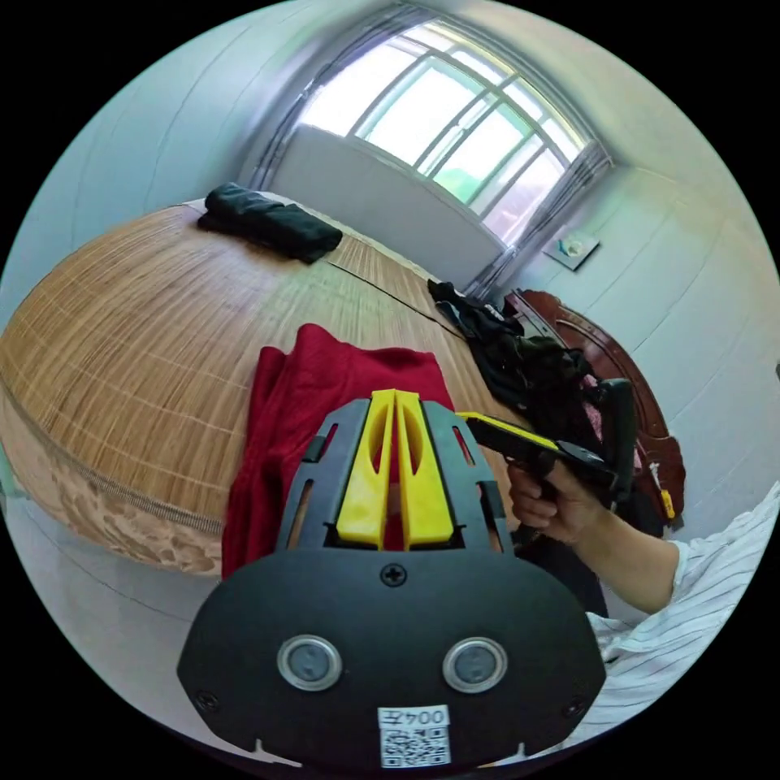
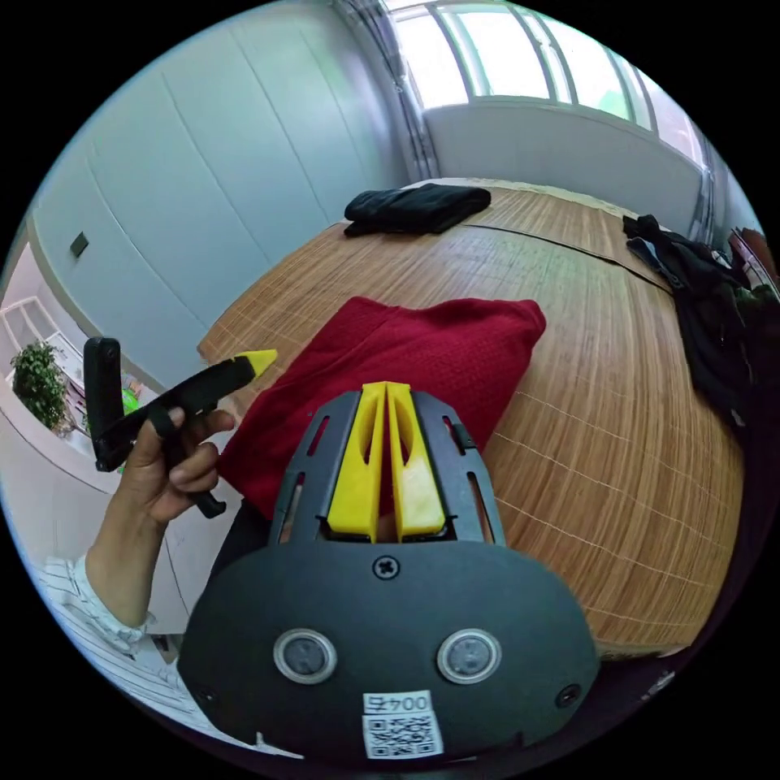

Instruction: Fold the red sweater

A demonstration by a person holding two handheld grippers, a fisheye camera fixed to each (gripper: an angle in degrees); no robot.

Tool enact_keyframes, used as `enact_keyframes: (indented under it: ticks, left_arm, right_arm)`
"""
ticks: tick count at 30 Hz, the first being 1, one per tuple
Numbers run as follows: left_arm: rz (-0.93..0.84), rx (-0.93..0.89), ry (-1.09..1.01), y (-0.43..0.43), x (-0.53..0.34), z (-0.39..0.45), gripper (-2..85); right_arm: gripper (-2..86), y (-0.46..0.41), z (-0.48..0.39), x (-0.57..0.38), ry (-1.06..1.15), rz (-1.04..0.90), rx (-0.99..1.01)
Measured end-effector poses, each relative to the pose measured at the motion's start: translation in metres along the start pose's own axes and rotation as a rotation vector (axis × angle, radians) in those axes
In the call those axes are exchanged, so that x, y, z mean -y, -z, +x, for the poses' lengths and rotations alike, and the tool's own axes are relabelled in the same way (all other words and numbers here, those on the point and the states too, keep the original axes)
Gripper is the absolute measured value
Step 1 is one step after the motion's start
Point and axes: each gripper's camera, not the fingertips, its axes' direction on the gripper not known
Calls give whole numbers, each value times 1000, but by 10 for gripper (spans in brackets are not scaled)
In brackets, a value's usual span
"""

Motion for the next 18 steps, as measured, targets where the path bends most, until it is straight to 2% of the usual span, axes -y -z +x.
enact_keyframes:
  ticks: [3, 6, 8, 9, 12, 15, 18]
  left_arm:
    - [-46, 156, -26, -51, 22, 10, 2]
    - [-166, 247, 57, -86, 37, -19, 2]
    - [-152, 194, 107, -88, 32, -46, 2]
    - [-140, 173, 121, -87, 30, -51, 2]
    - [-127, 68, 222, -85, 26, -73, 3]
    - [-129, 72, 220, -83, 26, -69, 4]
    - [-121, 99, 199, -79, 24, -60, 5]
  right_arm:
    - [-8, -4, 7, 3, 24, 2, -41]
    - [-8, -15, 13, 16, 61, -8, -80]
    - [-8, -45, 24, 21, 68, -172, -65]
    - [-8, -52, 26, 17, 91, -191, -65]
    - [-7, -53, 30, 8, 147, -153, -88]
    - [-3, -25, 44, 12, 114, -134, -14]
    - [19, 28, 50, -21, 125, 9, 103]
